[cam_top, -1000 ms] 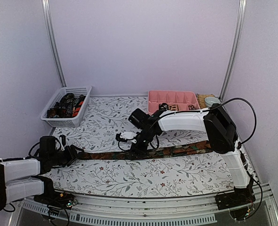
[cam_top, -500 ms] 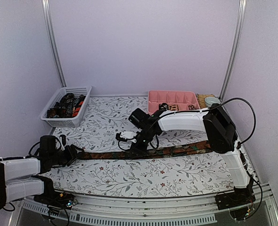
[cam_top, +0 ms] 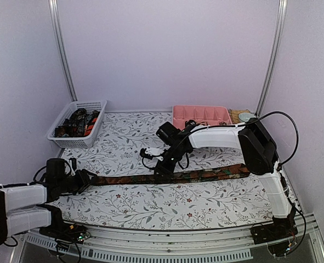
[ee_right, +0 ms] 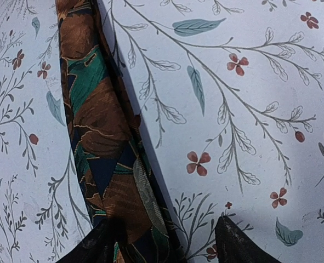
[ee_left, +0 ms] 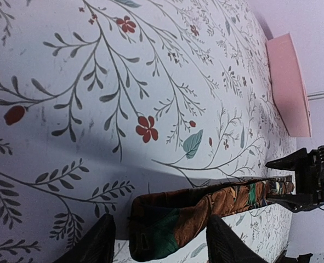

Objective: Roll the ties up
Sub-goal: Adjust the tie at the center of the board, then pick up the tie from the center of the board, then roll the tie at the center of the board.

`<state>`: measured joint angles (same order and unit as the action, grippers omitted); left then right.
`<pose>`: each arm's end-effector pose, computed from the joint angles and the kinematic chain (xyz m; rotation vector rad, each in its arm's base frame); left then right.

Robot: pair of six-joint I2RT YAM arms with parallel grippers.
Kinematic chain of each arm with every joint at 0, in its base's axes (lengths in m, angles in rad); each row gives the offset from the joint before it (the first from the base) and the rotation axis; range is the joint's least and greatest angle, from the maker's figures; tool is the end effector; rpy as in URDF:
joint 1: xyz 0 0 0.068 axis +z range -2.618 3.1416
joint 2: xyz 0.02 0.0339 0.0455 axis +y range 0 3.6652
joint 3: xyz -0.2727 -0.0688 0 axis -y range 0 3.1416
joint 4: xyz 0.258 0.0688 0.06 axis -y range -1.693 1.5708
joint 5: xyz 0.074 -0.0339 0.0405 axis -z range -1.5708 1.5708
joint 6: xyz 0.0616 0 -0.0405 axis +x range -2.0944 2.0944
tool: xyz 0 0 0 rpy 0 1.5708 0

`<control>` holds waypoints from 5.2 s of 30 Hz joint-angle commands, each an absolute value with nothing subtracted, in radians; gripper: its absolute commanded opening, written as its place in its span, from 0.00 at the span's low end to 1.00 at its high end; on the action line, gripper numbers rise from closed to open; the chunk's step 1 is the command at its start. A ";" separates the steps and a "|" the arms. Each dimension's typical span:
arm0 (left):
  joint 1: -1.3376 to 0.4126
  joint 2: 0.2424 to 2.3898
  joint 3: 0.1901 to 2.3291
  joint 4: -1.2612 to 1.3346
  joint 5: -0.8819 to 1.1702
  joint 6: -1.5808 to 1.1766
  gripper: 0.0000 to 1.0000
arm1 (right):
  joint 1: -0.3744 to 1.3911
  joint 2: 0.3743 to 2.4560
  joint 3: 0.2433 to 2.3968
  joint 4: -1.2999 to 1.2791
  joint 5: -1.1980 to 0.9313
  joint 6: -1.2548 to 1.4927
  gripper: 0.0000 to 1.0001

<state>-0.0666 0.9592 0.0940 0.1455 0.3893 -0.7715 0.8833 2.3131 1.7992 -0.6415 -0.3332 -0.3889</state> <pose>0.1730 -0.0350 0.0929 -0.6204 2.3014 -0.8654 0.3093 0.4084 0.1189 -1.7188 2.1627 0.5925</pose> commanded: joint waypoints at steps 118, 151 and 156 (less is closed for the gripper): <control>-0.766 1.611 0.615 0.255 -0.050 -0.873 0.00 | 0.786 2.316 1.491 0.221 -0.967 0.910 0.35; -0.793 1.573 0.546 0.436 0.027 -0.822 0.31 | 0.804 2.469 1.473 0.396 -1.006 1.113 0.41; -0.794 1.566 0.513 0.514 0.054 -0.809 0.32 | 0.805 2.480 1.459 0.449 -1.018 1.160 0.41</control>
